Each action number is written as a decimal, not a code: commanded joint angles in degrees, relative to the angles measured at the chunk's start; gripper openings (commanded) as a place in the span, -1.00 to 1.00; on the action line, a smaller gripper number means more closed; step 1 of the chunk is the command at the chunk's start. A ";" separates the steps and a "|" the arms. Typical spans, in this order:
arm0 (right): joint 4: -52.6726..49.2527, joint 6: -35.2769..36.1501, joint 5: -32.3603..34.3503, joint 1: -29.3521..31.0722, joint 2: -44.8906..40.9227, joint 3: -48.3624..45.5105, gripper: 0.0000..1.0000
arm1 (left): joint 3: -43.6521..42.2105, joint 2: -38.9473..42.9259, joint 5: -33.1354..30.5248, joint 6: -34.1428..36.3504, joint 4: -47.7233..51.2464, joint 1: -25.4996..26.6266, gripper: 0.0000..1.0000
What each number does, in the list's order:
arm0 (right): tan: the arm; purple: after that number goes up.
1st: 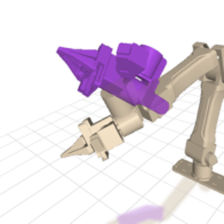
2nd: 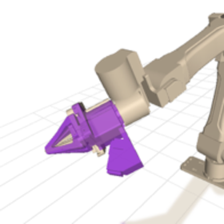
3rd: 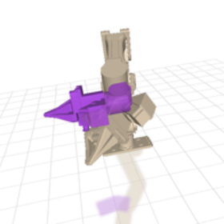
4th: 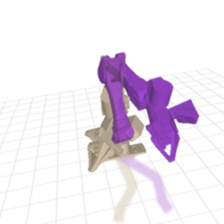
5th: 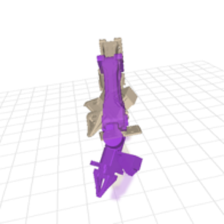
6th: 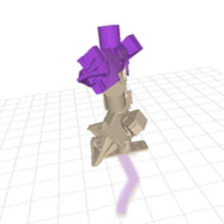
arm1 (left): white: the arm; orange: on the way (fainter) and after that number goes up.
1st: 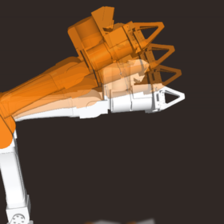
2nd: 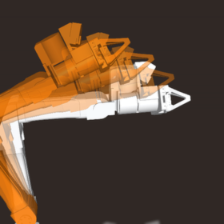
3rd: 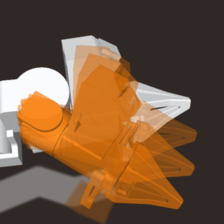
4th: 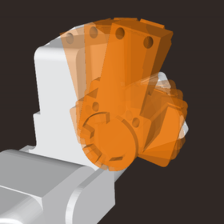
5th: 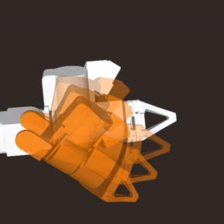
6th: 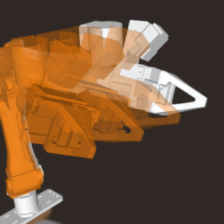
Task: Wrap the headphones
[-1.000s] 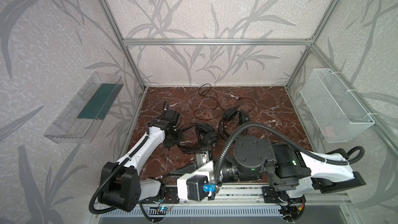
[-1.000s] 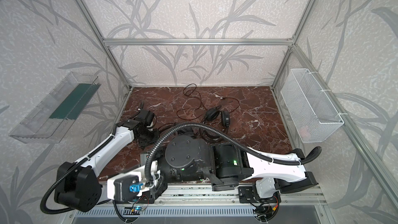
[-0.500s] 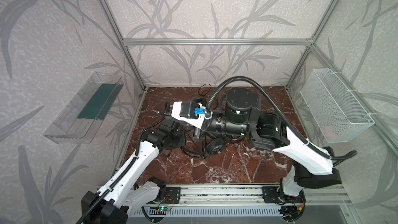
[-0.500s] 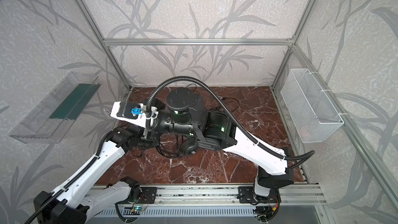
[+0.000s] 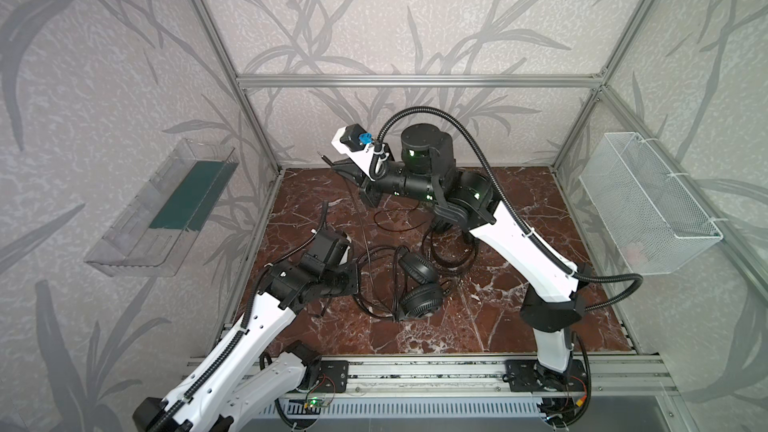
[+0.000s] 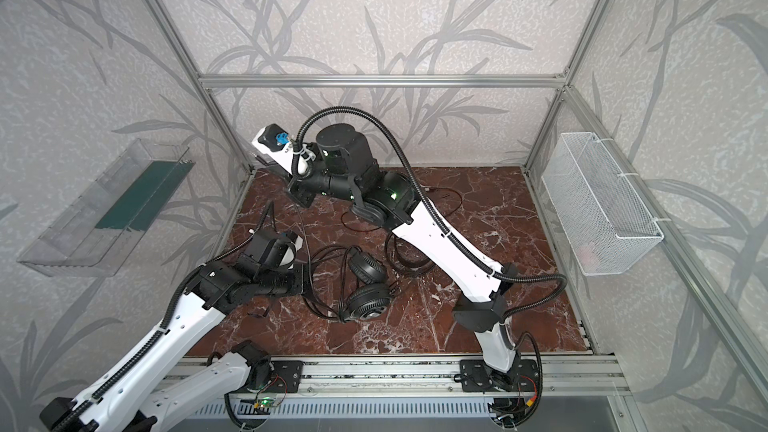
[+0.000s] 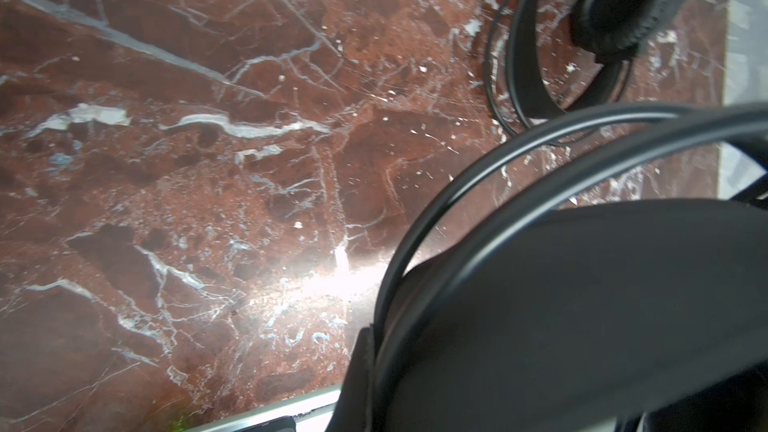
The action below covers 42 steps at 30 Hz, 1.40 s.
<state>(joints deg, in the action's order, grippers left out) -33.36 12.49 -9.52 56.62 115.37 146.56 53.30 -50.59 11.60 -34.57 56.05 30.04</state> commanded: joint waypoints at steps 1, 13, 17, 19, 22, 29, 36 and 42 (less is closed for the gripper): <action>-1.32 -3.10 0.00 -3.55 2.21 1.09 -1.00 | 3.88 1.86 3.88 0.32 -0.07 2.07 -1.00; -0.85 -7.22 3.57 -12.48 2.71 -4.88 -1.00 | 9.40 7.90 4.05 3.37 3.54 3.63 -1.00; 1.63 -9.13 5.36 -14.79 1.26 -9.62 -1.00 | 11.04 8.48 3.77 3.89 4.63 3.68 -1.00; 4.57 -10.45 6.38 -15.93 -0.55 -14.03 -1.00 | 11.95 8.67 3.69 3.93 5.03 3.62 -1.00; 9.31 -12.83 7.38 -17.77 -3.50 -20.92 -1.00 | 13.08 9.21 3.07 3.79 4.81 3.69 -1.00; 16.67 -18.39 5.02 -22.76 -9.10 -34.46 -1.00 | 15.41 7.99 4.65 4.08 4.91 3.64 -1.00; 23.78 -23.05 1.85 -26.44 -14.36 -45.31 -1.00 | 16.31 6.52 4.24 4.79 4.12 3.58 -1.00; 31.45 -28.06 -2.40 -29.15 -19.72 -52.52 -1.00 | 16.05 5.74 3.25 5.43 3.59 3.61 -1.00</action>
<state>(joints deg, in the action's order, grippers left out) -10.20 -12.14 -13.80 30.48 98.59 95.55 66.54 -46.30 11.05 -31.18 61.28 33.21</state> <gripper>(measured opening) 0.068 0.064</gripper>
